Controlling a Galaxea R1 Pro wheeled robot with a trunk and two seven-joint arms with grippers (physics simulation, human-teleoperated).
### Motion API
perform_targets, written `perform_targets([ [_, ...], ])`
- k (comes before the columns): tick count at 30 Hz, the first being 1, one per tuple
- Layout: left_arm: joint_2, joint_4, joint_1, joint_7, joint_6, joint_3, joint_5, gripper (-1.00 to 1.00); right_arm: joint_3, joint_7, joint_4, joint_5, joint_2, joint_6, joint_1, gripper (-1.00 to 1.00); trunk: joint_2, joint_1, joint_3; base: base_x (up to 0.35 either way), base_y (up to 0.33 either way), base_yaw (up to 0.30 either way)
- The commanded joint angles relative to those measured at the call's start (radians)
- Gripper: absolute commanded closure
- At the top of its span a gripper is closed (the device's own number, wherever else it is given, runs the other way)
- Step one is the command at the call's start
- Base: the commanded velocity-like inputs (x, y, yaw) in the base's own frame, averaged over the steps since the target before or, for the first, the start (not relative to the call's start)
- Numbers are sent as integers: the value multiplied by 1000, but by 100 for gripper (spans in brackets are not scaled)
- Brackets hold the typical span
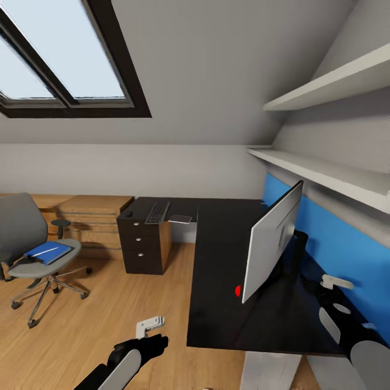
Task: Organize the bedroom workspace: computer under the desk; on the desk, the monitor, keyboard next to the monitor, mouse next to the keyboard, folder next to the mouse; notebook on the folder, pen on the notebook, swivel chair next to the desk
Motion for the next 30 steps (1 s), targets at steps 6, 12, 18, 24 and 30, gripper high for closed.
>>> perform_targets([
  [6,8,3,-1,9,-1,-1,6,-100,1,-3,-250,-21,2,-20,132,-100,-1,0,-1,-107,228,0],
  [12,13,3,-1,9,-19,-2,6,-100,0,-16,-512,-45,15,69,273,-100,-1,0,-1,-9,30,0],
  [18,15,0,-1,9,-31,-3,5,-100,0,-88,-725,-56,44,274,349,-100,-1,0,-1,37,74,0],
  [24,16,-1,-1,9,-51,-8,5,-100,-2,-116,-948,-56,93,460,432,-100,-1,0,-1,65,272,0],
  [30,15,-1,-1,9,-54,-12,5,-100,-2,-119,-1055,-57,106,498,490,-100,-1,0,-1,-87,295,0],
])
